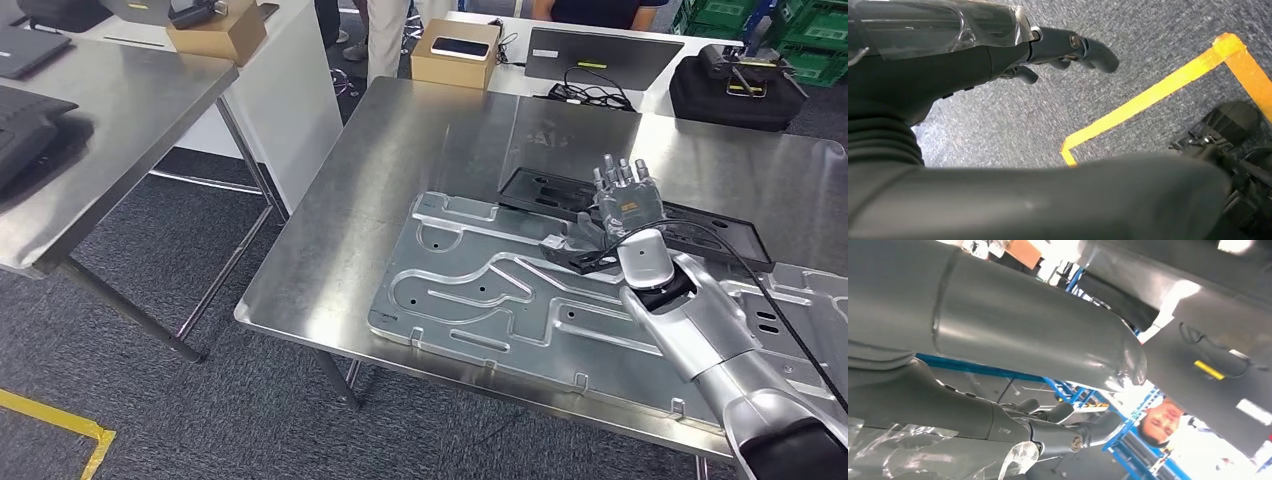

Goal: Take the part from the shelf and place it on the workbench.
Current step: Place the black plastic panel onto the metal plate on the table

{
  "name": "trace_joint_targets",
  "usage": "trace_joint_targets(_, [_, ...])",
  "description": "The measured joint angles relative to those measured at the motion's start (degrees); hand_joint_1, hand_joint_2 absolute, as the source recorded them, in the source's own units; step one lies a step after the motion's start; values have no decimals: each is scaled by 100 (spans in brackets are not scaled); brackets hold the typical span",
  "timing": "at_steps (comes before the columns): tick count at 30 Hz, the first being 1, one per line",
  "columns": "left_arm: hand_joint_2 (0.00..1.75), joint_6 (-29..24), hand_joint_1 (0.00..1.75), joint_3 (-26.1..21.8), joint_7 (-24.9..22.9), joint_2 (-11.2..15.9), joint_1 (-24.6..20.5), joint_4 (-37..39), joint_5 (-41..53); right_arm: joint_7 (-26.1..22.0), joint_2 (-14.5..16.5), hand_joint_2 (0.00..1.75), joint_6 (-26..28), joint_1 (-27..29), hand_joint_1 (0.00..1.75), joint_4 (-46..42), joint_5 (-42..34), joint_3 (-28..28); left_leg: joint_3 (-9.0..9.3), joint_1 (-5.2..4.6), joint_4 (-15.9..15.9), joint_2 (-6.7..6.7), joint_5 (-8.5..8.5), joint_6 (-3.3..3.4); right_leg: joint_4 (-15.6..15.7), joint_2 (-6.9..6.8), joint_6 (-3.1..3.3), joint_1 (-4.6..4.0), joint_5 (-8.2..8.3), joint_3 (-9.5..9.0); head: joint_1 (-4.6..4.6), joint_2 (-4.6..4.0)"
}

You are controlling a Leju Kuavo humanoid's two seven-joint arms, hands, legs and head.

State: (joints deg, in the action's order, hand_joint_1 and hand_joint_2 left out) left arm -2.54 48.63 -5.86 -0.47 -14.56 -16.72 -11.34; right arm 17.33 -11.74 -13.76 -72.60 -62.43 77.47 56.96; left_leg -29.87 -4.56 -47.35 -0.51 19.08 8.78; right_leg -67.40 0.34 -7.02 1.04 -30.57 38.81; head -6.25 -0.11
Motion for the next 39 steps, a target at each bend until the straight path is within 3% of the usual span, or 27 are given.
trace_joint_targets(1, [0,1,0,0,-1,-11,3,0,-3,-2,7,0,4,22,0,3,-1,2,3,0,-18,-1,11,4,-242,-3,-5,7,-34,135,-1,0])
trace_joint_targets(2, [0,2,0,0,-3,-16,4,0,-8,-2,13,0,10,34,0,7,-1,3,4,1,-47,-3,25,5,-255,-5,-18,13,50,165,-1,0])
trace_joint_targets(3, [0,2,0,0,-7,-20,5,0,-13,-2,19,0,21,32,0,9,-1,4,7,3,-85,-4,49,-3,-22,-8,-42,24,242,78,-1,1])
trace_joint_targets(5, [0,2,0,-1,-15,-17,5,1,-26,-2,31,0,44,9,0,15,-1,3,-8,-18,-185,-7,117,-47,775,-25,-128,65,688,-268,-1,2])
trace_joint_targets(6, [0,2,0,-1,-17,-9,3,1,-30,-3,37,0,54,2,0,20,-2,3,-36,-39,-252,-7,155,-65,1108,-24,-138,93,824,-409,-1,2])
trace_joint_targets(7, [0,4,0,-2,-17,0,2,2,-32,-4,44,0,58,10,0,29,-4,4,-70,-61,-309,-6,171,-79,1298,-24,-127,124,892,-479,0,2])
trace_joint_targets(9, [0,13,0,-2,-17,18,7,3,-33,-14,49,0,60,53,0,48,-10,7,-153,-91,-380,-7,176,-100,1369,-12,-58,193,907,-453,2,1])
trace_joint_targets(11, [0,23,0,-3,-16,34,16,4,-33,-22,57,0,60,77,0,67,-21,10,-273,-86,-540,-8,312,-197,1319,-10,-33,252,921,-361,4,1])
trace_joint_targets(12, [0,28,0,-4,-15,41,17,5,-33,-24,61,0,60,78,0,77,-31,11,-383,-42,-809,-3,494,-283,1308,-9,-20,279,928,-331,4,1])
trace_joint_targets(14, [0,38,0,-4,-14,37,7,4,-33,-24,69,0,58,73,0,89,-48,10,-686,111,-1661,28,957,-467,1316,-16,3,294,942,-324,3,0])
trace_joint_targets(16, [0,48,0,-4,-9,24,-6,4,-33,-26,69,0,48,76,0,99,-55,14,-938,227,-2368,56,1250,-553,1322,-32,1,285,951,-330,4,0])
trace_joint_targets(17, [0,57,0,-4,-5,11,-9,4,-33,-26,72,0,36,80,0,104,-59,17,-940,247,-2433,60,1263,-550,1325,-38,-2,269,959,-333,4,0])
trace_joint_targets(18, [0,62,0,-4,-2,-3,-10,3,-33,-26,78,0,21,75,0,106,-63,19,-825,242,-2253,56,1181,-513,1336,-37,-2,240,974,-338,4,0])
trace_joint_targets(19, [0,67,0,-5,0,-15,-17,3,-33,-25,85,0,8,54,0,105,-68,20,-587,207,-1834,49,1019,-422,1373,-31,12,201,1002,-354,3,0])
trace_joint_targets(20, [0,69,0,-9,1,-7,-28,3,-34,-24,91,0,-2,18,0,105,-73,16,-276,131,-1298,43,832,-274,1438,-31,48,178,1044,-383,4,0])
trace_joint_targets(22, [0,66,0,-25,1,17,-72,3,-36,-18,83,0,-12,-71,0,105,-85,5,287,-98,-399,23,534,-35,1570,-33,93,142,1153,-422,2,0])
trace_joint_targets(23, [0,60,0,-37,-2,30,-97,3,-37,-16,73,0,-21,-101,0,107,-95,1,416,-176,-195,12,462,17,1604,-38,121,126,1211,-404,2,0])
trace_joint_targets(24, [0,55,0,-49,-7,33,-116,2,-38,-20,61,0,-29,-117,0,110,-107,-2,446,-215,-128,0,415,-4,1612,-37,143,99,1268,-364,2,0])
trace_joint_targets(26, [0,52,0,-64,-16,12,-118,3,-38,-28,43,0,-30,-133,0,126,-137,-4,413,-155,-36,-21,316,-39,1608,-38,198,27,1315,-261,0,1])
trace_joint_targets(28, [0,63,0,-72,-19,-15,-98,4,-38,-41,2,0,9,-164,0,165,-172,-8,361,-87,42,-45,218,-18,1237,-36,150,11,984,-67,5,1])
trace_joint_targets(30, [0,67,0,-77,-20,-39,-94,4,-39,-56,-54,0,50,-189,0,234,-214,-8,247,-57,7,-54,157,11,369,-34,92,42,419,230,9,2])
trace_joint_targets(31, [0,66,0,-78,-20,-54,-93,4,-43,-60,-77,0,61,-194,0,274,-231,-7,186,-51,-18,-52,125,13,-35,-34,80,51,248,332,8,2])
trace_joint_targets(32, [0,63,0,-80,-21,-67,-94,4,-45,-67,-100,0,69,-197,0,311,-252,-6,129,-46,-35,-49,91,0,-260,-40,67,53,203,349,7,2])
trace_joint_targets(33, [0,60,0,-82,-24,-72,-93,4,-49,-72,-122,0,74,-207,0,342,-272,-5,75,-43,-51,-47,56,-9,-262,-44,53,53,269,258,8,2])
trace_joint_targets(34, [0,57,0,-84,-29,-74,-90,4,-51,-75,-141,0,80,-227,0,365,-287,-5,23,-40,-70,-43,24,-20,-31,-46,38,54,413,51,7,2])
trace_joint_targets(37, [0,50,0,-94,-43,-69,-101,4,-51,-77,-179,0,108,-311,0,404,-311,-5,-133,-77,-174,-13,-26,-58,1157,-48,10,64,679,-750,5,2])
trace_joint_targets(39, [0,47,0,-101,-51,-65,-112,4,-46,-77,-190,0,132,-330,0,437,-331,-3,-230,-113,-228,1,-78,-75,1451,-35,54,68,686,-869,4,2])
